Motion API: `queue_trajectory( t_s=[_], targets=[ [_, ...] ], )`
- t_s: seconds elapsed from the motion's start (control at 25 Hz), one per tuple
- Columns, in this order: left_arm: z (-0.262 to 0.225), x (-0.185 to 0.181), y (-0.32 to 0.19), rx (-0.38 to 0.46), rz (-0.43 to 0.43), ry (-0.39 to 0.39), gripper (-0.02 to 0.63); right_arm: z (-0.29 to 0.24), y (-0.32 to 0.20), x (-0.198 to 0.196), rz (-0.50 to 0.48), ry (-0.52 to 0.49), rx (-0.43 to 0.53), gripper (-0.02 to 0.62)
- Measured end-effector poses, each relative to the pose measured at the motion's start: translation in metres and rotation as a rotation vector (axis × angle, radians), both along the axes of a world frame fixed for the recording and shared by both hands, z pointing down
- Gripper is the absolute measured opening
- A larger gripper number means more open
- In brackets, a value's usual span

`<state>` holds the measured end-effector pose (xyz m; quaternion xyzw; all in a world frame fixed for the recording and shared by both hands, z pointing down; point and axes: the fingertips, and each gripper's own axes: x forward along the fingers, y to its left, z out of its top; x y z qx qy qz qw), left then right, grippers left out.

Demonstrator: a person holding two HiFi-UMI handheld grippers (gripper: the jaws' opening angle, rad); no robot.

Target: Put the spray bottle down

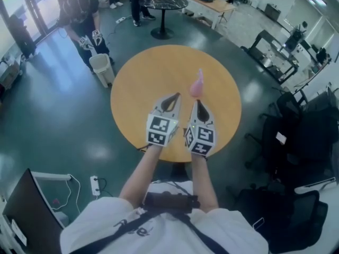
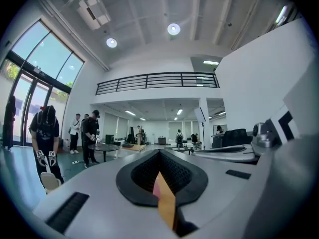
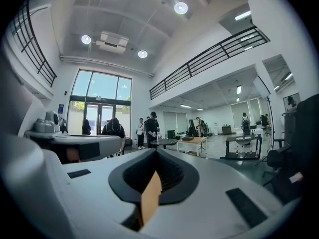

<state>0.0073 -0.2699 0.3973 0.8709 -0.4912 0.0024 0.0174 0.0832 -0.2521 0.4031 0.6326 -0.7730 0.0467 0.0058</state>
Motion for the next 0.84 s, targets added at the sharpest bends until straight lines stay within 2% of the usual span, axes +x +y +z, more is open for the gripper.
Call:
queue_trajectory(
  t_s=[0.32,0.84],
  targets=[
    [-0.013,-0.015,0.021,0.018,-0.010,-0.021,0.012,-0.020,0.017,0.000,0.039,-0.008,0.051,0.020],
    [-0.035,-0.012,0.033,0.074,-0.009,-0.022,0.012,-0.040,0.027,0.023,0.098,0.027,0.102,0.020]
  ],
)
